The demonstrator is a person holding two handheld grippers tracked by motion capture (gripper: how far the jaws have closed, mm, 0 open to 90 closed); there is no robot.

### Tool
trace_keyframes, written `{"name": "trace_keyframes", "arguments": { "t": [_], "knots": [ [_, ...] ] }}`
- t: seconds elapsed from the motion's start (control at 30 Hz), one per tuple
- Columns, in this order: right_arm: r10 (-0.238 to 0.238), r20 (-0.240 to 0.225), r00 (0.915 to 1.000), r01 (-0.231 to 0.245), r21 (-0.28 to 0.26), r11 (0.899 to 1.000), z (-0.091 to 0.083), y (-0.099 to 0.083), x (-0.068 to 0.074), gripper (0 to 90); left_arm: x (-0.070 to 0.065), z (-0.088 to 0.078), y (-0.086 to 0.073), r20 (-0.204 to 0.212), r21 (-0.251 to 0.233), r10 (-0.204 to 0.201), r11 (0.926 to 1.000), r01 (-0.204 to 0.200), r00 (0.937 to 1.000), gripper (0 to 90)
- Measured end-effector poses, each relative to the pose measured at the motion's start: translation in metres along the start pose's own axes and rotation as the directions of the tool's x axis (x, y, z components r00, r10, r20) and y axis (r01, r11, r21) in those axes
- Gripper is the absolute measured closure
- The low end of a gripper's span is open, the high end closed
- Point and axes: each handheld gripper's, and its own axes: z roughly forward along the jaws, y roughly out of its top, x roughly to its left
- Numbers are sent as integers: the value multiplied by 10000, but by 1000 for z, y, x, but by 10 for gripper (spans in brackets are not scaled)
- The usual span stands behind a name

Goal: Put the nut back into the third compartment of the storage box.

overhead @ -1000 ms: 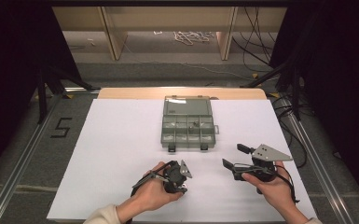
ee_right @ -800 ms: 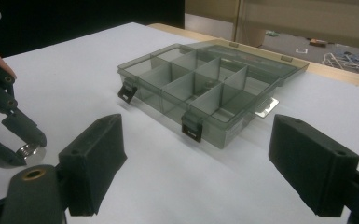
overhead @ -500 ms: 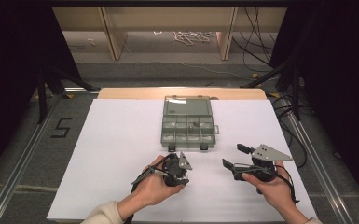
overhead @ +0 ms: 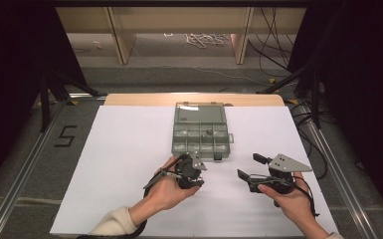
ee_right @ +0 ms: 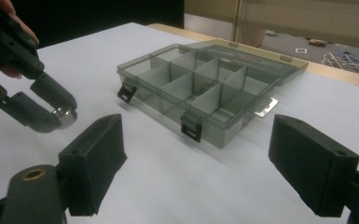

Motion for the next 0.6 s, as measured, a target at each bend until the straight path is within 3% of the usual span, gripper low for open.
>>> {"name": "trace_keyframes", "arguments": {
  "t": [0.07,0.2,0.6],
  "knots": [
    [10,-2,10000,-10,4,10000,0,0,0,190,1,1,2,-186,-318,-54,9995,48,9998,702],
    [183,-59,9998,-182,122,9998,0,0,1,190,4,1,8,-218,-499,-142,9987,131,9997,702],
    [181,-59,9998,-179,330,9993,-2,0,0,190,14,1,26,-465,-767,-246,9968,210,9986,702]
  ]
}}
